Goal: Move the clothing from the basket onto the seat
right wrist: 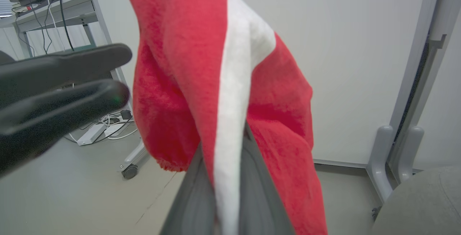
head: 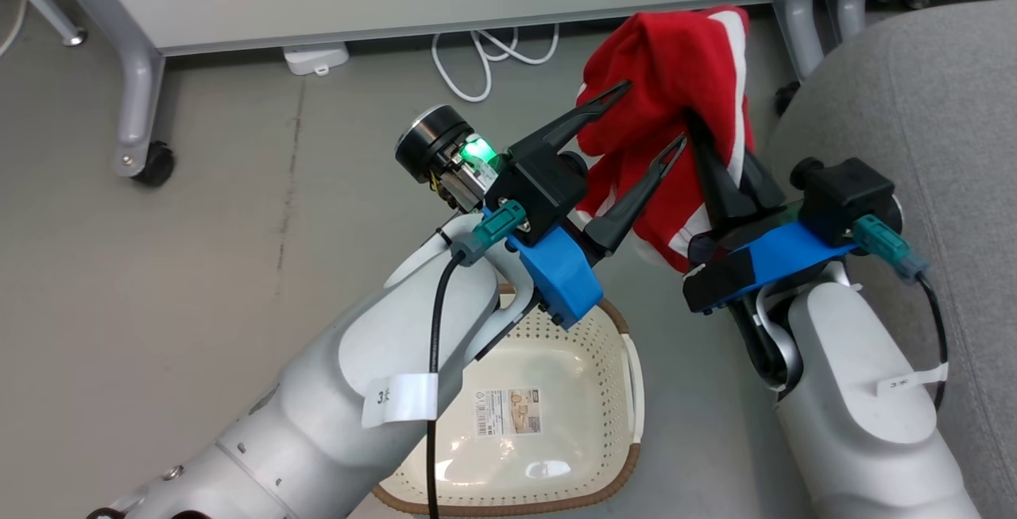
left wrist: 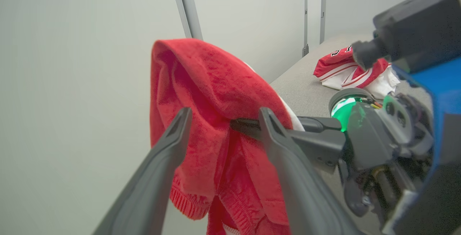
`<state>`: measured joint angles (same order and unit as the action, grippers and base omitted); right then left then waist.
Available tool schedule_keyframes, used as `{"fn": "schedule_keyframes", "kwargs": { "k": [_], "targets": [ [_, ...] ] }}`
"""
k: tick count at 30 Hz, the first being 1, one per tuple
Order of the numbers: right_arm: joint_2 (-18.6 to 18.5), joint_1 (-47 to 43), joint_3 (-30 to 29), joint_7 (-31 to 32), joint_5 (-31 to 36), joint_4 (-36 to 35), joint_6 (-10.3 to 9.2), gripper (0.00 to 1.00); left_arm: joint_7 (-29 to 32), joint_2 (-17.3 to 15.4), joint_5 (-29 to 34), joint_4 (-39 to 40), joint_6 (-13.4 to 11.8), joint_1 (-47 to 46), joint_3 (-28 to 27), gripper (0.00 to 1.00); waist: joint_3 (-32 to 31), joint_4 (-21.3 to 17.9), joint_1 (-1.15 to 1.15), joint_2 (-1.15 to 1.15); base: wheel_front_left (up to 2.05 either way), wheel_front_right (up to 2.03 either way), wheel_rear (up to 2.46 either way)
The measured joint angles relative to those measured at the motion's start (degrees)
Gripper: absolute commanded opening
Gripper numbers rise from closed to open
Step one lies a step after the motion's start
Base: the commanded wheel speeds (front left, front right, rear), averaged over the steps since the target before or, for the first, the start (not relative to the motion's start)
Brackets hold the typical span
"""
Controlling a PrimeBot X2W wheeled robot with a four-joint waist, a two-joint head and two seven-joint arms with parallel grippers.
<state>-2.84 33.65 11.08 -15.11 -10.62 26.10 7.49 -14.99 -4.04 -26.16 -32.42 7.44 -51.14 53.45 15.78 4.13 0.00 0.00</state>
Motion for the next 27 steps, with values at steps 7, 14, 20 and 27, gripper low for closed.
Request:
{"fn": "schedule_keyframes", "kwargs": {
  "k": [7,14,20,27],
  "targets": [
    [0.0,-0.2,-4.2,0.0,1.8,-1.4,0.0,0.0,0.0,-1.0,1.1,0.9,0.0,0.6,-0.4,1.0,1.6,-2.9,0.0,0.0,0.0,0.0,0.0],
    [0.0,-1.7,-8.0,0.0,2.7,-3.4,0.0,0.0,0.0,-2.0,2.5,2.0,0.0,1.7,-0.5,1.0,3.0,-6.9,0.0,0.0,0.0,0.0,0.0],
    [0.0,-3.7,-11.0,0.0,2.8,-5.2,0.0,0.0,0.0,-2.3,3.2,2.6,0.0,2.4,0.2,1.0,3.8,-10.7,0.0,0.0,0.0,0.0,0.0],
    [0.0,-6.1,-13.7,0.0,2.5,-7.5,0.0,0.0,0.0,-2.5,3.8,3.0,0.0,2.8,1.5,1.0,4.4,-15.0,0.0,0.0,0.0,0.0,0.0]
  ]
}}
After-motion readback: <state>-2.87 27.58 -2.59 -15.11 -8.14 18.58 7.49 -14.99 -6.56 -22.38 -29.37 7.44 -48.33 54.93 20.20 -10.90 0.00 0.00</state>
